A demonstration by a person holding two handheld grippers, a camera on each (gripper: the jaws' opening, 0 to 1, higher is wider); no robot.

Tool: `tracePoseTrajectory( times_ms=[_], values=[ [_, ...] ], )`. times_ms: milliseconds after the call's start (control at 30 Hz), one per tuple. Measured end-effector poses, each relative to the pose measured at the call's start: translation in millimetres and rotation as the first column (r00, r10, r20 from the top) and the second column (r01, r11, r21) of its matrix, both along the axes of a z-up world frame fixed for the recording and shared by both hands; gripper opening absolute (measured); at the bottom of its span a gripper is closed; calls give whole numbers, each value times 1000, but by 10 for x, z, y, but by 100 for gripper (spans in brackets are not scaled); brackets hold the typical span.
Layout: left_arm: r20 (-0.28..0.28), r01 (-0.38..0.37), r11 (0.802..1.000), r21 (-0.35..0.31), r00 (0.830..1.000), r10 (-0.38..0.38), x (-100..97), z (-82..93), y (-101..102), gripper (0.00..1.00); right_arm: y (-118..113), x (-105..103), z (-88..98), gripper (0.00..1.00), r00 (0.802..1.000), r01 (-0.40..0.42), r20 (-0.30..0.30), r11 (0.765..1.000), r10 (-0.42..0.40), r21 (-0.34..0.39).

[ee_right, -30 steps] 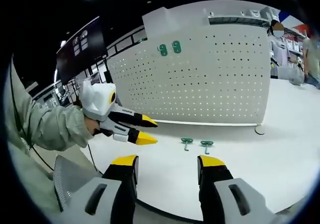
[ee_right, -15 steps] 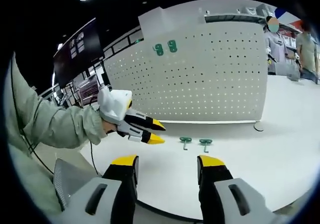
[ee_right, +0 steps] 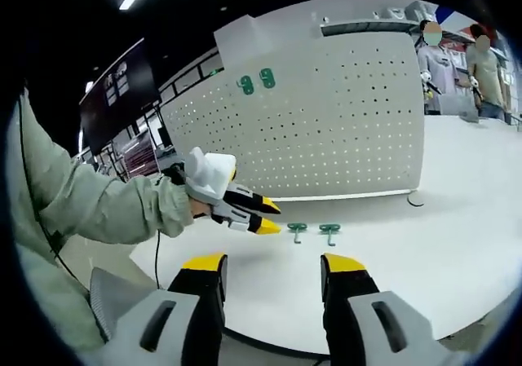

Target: Insert the hook assembly into the mounting plate slot until the hook locks in place.

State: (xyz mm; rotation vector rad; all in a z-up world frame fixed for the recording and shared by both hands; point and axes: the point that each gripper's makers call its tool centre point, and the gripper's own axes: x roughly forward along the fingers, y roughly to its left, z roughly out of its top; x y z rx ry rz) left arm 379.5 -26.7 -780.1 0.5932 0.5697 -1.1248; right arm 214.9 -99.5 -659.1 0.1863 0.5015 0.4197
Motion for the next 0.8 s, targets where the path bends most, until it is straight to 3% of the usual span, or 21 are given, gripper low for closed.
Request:
tracePoseTrajectory(
  times_ms=[267, 800],
  values=[
    [-8, 27, 999, 32, 1000, -27, 97, -138, -30, 28, -31, -8, -16, 44, 1000, 20, -5, 1000, -20, -2],
    [-83, -12, 999, 40, 996, 15, 189, -350, -22, 26, -80, -6, -12, 43, 998, 57, -8, 998, -57, 15]
  ],
)
